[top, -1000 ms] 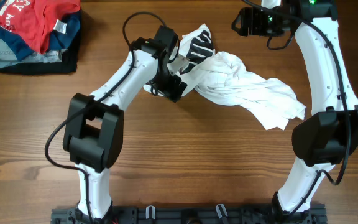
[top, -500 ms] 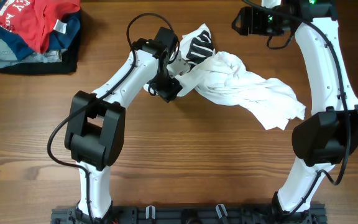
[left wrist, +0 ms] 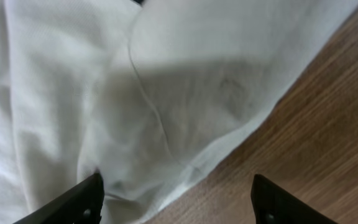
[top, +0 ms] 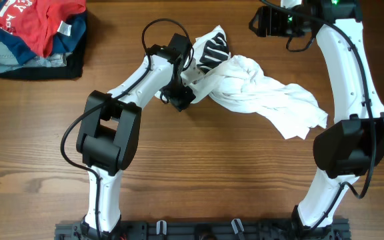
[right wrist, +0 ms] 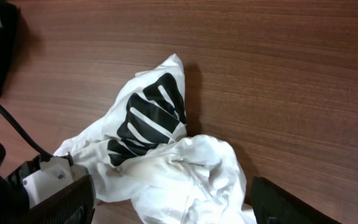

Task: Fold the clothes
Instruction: 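Reach the left gripper to the shirt's printed part and grasp it, then pull the grasped shirt edge up-left with the left gripper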

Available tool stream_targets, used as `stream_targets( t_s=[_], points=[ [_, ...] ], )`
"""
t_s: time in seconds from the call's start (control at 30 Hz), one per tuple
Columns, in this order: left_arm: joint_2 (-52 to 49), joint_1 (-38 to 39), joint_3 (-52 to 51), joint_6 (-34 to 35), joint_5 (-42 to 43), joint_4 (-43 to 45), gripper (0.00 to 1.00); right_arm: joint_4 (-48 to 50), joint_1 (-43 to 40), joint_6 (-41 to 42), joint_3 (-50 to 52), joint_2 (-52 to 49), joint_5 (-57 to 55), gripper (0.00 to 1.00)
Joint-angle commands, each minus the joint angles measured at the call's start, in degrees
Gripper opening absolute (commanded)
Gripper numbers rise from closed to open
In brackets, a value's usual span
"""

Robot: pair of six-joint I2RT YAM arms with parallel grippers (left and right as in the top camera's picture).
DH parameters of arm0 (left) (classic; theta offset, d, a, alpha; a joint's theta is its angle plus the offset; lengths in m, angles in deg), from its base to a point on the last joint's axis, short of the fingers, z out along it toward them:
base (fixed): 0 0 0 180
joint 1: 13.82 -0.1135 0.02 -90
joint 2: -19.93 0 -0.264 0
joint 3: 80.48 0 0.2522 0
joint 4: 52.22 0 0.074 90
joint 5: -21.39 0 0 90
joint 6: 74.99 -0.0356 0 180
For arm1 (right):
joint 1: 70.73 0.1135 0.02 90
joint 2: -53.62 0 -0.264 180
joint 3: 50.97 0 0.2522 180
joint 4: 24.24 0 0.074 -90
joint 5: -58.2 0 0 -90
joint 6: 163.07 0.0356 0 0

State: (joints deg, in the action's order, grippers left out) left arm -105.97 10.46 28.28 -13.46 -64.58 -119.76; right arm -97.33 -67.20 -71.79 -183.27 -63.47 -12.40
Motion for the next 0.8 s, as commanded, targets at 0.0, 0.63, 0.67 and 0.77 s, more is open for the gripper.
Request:
stream_targets(
  t_s=[0.0,0.63,0.67,0.77],
  points=[
    [-0.7,-0.1,-0.2,-1.4,-0.7,1.1,0.77,0.1,-0.2,0.3,0.0,1.2,-0.6,0.8],
    [-4.0,0.0,-0.2,-1.1,-0.9,-0.3,0.51,-0.1,-0.2,0.3,0.0,1.2,-3.0,0.8],
    [-4.0,0.0,-0.2,-1.1,-1.2,-0.2,0.41,0.0,-0.2,0.4,0.0,1.2,-3.2,0.8],
    [-4.0,0.0,-0.2,-0.7,-1.1,-0.5,0.1,0.2,-0.2,0.4,0.0,1.2,-3.1,0.79]
  ],
)
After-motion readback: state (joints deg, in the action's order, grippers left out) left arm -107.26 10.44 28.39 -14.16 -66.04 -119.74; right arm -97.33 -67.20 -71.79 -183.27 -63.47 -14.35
